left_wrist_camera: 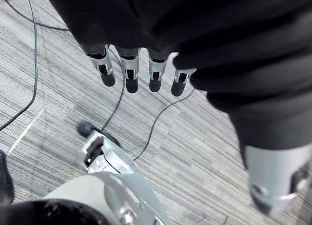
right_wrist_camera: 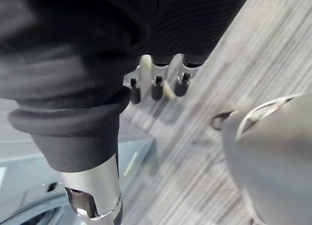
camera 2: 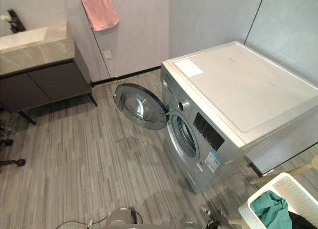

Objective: Pick up the laundry basket with both hands and put the clothes into the washing machine.

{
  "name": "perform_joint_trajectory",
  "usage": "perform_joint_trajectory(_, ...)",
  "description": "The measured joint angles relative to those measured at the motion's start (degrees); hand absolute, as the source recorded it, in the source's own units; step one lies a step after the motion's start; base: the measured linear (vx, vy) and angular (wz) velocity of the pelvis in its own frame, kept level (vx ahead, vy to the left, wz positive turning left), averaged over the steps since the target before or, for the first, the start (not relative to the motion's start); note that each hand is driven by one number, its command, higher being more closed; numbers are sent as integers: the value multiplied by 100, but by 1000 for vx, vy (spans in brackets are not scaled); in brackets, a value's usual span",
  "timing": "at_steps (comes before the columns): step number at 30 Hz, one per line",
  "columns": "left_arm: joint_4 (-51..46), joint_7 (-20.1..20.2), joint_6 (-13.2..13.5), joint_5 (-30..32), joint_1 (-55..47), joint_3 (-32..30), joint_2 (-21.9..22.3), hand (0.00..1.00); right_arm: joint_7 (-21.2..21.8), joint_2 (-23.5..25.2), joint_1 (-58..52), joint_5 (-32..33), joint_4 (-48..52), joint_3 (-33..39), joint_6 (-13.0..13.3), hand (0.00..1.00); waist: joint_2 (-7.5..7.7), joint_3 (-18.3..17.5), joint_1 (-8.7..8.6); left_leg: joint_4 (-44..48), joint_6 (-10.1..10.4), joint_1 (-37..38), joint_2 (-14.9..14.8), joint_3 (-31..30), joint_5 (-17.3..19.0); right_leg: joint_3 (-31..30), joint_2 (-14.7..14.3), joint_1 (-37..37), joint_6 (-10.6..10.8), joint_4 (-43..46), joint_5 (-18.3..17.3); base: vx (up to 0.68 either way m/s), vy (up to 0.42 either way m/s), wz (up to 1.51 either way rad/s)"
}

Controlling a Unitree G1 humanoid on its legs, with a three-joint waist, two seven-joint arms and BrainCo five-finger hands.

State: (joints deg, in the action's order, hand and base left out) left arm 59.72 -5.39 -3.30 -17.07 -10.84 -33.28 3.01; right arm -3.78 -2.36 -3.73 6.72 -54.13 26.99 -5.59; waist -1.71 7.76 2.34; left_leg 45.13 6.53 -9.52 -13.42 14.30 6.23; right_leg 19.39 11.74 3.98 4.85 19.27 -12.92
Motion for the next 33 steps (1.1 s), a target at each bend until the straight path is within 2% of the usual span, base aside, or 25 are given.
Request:
perform_joint_trajectory(1, 1, 3, 9, 25, 11, 12, 15, 0, -3, 15, -2, 86, 55, 7, 28, 0, -63, 7, -48, 297, 176, 269, 44, -39, 248, -76, -36, -22, 9, 3, 59, -156, 145, -12)
perform_joint_trajectory(3, 44, -1, 5, 61, 48, 12, 12, 0, -8, 127, 0, 275, 115, 18, 41, 0, -131, -25, -141, 63, 342, 499, 56, -258, 682, -165, -136, -277, 8, 131, 170, -178, 171, -22)
perform_joint_trajectory(4, 37, 9, 5, 92, 104, 46, 15, 0, -37, 222, -8, 295, 112, 80, 33, 0, -129, -47, -142, -227, 290, 529, 198, -298, 817, -318, -175, -462, 25, 151, 271, -167, 156, -48)
perform_joint_trajectory(5, 32, 1, -3, 114, 104, 162, -140, 0, -20, 387, -32, 295, 106, 46, 6, 0, 22, -99, -172, -718, 242, 600, 451, -360, 841, -469, -141, -600, 8, 46, 428, -147, 131, -49)
perform_joint_trajectory(8, 5, -4, 9, 318, 403, 583, -354, 0, -39, 442, -254, 290, 118, 66, 1, 0, 195, -136, -298, -2038, -33, 1046, 861, -309, 852, -538, 77, -897, -64, 15, 872, -189, 135, -4)
perform_joint_trajectory(10, -82, 1, 22, 463, 622, 889, -311, 0, -66, 455, -343, 345, 139, 160, 9, 0, 221, -126, -328, -2627, -272, 1234, 1063, -180, 697, -622, 184, -1025, -24, -91, 1106, -254, 102, -8)
perform_joint_trajectory(12, -120, 3, 107, 543, 860, 896, -208, 0, -94, 456, -308, 425, 161, 175, 18, 0, 168, -121, -334, -3476, -327, 1465, 1142, 249, 663, -631, 143, -1153, 113, -538, 1335, -291, 69, -61)
perform_joint_trajectory(13, -115, 2, 112, 543, 914, 882, -175, 0, -98, 452, -269, 430, 156, 175, 25, 0, 200, -78, -343, -3638, -471, 1526, 1161, 394, 549, -611, 142, -1205, 75, -624, 1467, -216, 35, -65)
perform_joint_trajectory(14, -120, 0, 117, 548, 924, 866, -133, 0, -98, 445, -275, 427, 170, 177, 23, 0, 133, -32, -342, -3744, -484, 1535, 1150, 552, 476, -427, 153, -1251, -23, -683, 1529, -339, 2, -102)
perform_joint_trajectory(15, -115, 0, 127, 652, 930, 738, -42, 0, -96, 423, -225, 422, 177, 275, 21, 0, 119, -23, -311, -3824, -561, 1512, 950, 1148, 402, 213, 322, -1371, -326, -490, 1352, -336, -23, -133)
perform_joint_trajectory(16, -66, 1, 123, 711, 900, 692, -51, 0, -98, 394, -215, 421, 174, 300, 25, 0, 2, 20, -296, -3820, -540, 1548, 788, 1477, 390, 689, 402, -1443, -440, -100, 1188, -292, -46, -142)
perform_joint_trajectory(18, -48, 1, 55, 944, 743, 605, -65, 0, -105, 364, -217, 395, 165, 296, 27, 0, -18, 16, -300, -3808, -473, 1665, 457, 1950, 352, 1254, 503, -1375, -527, 633, 982, -102, -88, -137)
perform_joint_trajectory(19, -43, 1, -15, 1061, 693, 602, -82, 0, -107, 364, -240, 377, 156, 305, 21, 0, 5, 23, -291, -3836, -353, 1751, 264, 2226, 278, 1315, 559, -1266, -614, 979, 877, -67, -178, -134)
perform_joint_trajectory(20, -43, 6, -27, 1083, 690, 580, -95, 0, -108, 368, -259, 356, 151, 335, 19, 0, 23, 13, -286, -3844, -286, 1781, 185, 2331, 234, 1263, 603, -1189, -596, 1081, 781, -10, -319, -133)
perform_joint_trajectory(21, -46, 25, -22, 1105, 693, 546, -180, 0, -110, 392, -332, 264, 84, 425, 9, 0, 196, -39, -289, -3860, -124, 1840, 166, 2529, 146, 842, 706, -1117, -237, 979, 492, 8, -310, -94)
perform_joint_trajectory(22, -10, 31, -21, 1102, 706, 544, -271, 0, -109, 383, -320, 265, -8, 479, 14, 0, 322, -41, -309, -3891, -55, 1842, 269, 2428, 167, 789, 606, -1104, -249, 800, 332, 13, -229, -94)
perform_joint_trajectory(23, 106, 36, -21, 1101, 761, 561, -291, 0, -110, 348, -318, 265, -132, 527, 15, 0, 326, -18, -303, -4000, -46, 1818, 372, 2198, 173, 722, 473, -1014, -268, 485, 255, -46, -137, -77)
perform_joint_trajectory(24, 277, 38, -33, 1098, 860, 563, -243, 0, -124, 181, -252, 256, -309, 604, 12, 0, 123, -8, -249, -4213, -88, 1805, 497, 1889, 144, 609, 174, -965, -333, 42, 470, -82, -109, -104)
perform_joint_trajectory(25, 339, 35, -26, 1096, 863, 569, -212, 0, -137, 59, -186, 212, -488, 723, -27, 0, -47, -35, -238, -4475, -131, 1831, 637, 1763, 115, 609, -160, -786, -110, -710, 553, -82, -105, -123)
perform_joint_trajectory(26, 362, 34, -9, 1091, 859, 571, -89, 0, -136, -50, -192, 213, -573, 947, -98, 0, -265, -95, -190, -4611, -319, 1837, 581, 1769, -13, 991, -108, -765, -405, -294, 372, -7, 20, -89)
perform_joint_trajectory(27, 362, 31, 10, 1092, 900, 571, -189, 0, -133, -5, -214, 234, -631, 1010, -101, 0, -55, -55, -204, -4593, -168, 1915, 677, 1801, -110, 910, 127, -738, -279, -193, 387, 96, -29, -86)
perform_joint_trajectory(28, 441, 30, -40, 1090, 921, 589, -248, 0, -126, -22, -180, 291, -875, 1027, -136, 0, -14, -11, -157, -4611, -85, 2136, 571, 1922, -242, 691, -84, -670, -198, -295, 497, 106, -144, -75)
perform_joint_trajectory(29, 438, 36, -46, 1091, 859, 634, -257, 0, -107, 3, -161, 351, -875, 1023, -143, 0, -46, -135, -156, -4598, -7, 2096, 390, 1982, -202, 569, -377, -626, -245, -642, 584, 85, -213, -81)
perform_joint_trajectory(31, 437, 18, -57, 1058, 911, 649, -334, 0, -103, 71, -8, 420, -884, 1025, -151, 0, -31, -128, -189, -4394, 95, 2064, 168, 2202, -145, 447, -601, -622, -322, -802, 630, 87, -171, -57)
perform_joint_trajectory(33, 413, 3, -59, 974, 1014, 681, -477, 0, -98, 158, 16, 420, -885, 1007, -152, 0, 86, -60, -243, -3632, 278, 1858, -195, 2182, 23, 407, -783, -525, -406, -933, 576, 64, -209, -26)
